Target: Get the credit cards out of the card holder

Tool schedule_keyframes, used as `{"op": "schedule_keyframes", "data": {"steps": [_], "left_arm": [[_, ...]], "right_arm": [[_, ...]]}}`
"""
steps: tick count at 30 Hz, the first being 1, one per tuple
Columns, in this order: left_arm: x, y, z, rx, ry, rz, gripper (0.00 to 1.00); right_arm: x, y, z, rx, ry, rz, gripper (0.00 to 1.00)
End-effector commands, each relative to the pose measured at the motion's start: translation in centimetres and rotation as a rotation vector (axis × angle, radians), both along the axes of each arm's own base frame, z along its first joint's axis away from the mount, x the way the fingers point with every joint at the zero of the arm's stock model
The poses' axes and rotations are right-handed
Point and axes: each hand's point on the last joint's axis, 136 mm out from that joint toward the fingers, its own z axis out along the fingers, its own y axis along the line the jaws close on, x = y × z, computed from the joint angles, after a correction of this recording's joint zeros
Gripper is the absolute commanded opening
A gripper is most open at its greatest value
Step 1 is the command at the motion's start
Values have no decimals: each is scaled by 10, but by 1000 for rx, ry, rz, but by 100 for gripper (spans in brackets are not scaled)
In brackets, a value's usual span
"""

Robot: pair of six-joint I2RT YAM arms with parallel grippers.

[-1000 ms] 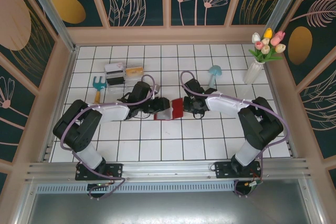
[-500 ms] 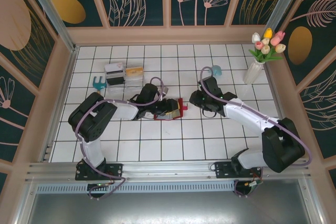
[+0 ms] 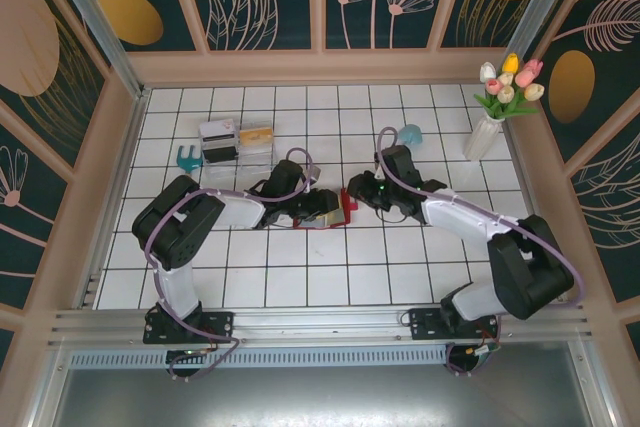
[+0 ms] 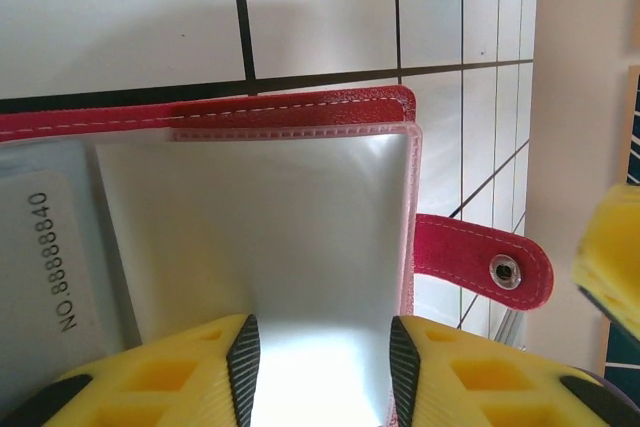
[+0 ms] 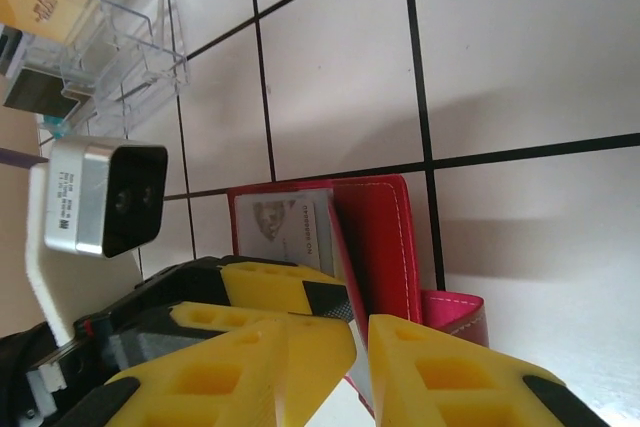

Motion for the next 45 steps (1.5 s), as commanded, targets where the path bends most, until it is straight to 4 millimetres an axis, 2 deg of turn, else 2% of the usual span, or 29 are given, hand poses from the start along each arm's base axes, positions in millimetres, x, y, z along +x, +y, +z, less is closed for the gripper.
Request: {"op": "schedule_keyframes", "data": {"steps": [1, 5, 12, 22, 26, 29, 32, 35, 38, 41, 45], "left_arm": [[1, 0, -9, 38, 0, 0, 43], [2, 2, -10, 53, 5, 10, 35], [0, 6, -17, 79, 14, 14, 21], [0, 7, -19, 91, 17, 15, 14], [0, 8, -19, 97, 14, 11, 11], [2, 9, -14, 110, 3, 13, 10], [4, 17, -4, 142, -20, 49, 10], [9, 36, 9, 203, -63, 128, 10], [11, 51, 24, 243, -109, 178, 13], [9, 58, 26, 270, -123, 189, 15], [8, 68, 12, 336, -106, 203, 16]], "right_arm": [[6, 22, 12, 55, -7, 36, 29], [7, 32, 5, 44, 5, 69, 18], [11, 38, -10, -16, 37, 57, 13], [19, 36, -13, -179, 16, 22, 13], [15, 44, -22, -201, 52, 57, 12], [13, 42, -35, -227, 85, 52, 10], [12, 35, -44, -264, 117, 27, 10], [12, 26, -53, -310, 137, 3, 9], [12, 25, -57, -303, 143, 5, 9], [13, 29, -55, -284, 127, 16, 9], [15, 39, -44, -232, 101, 37, 10]]}}
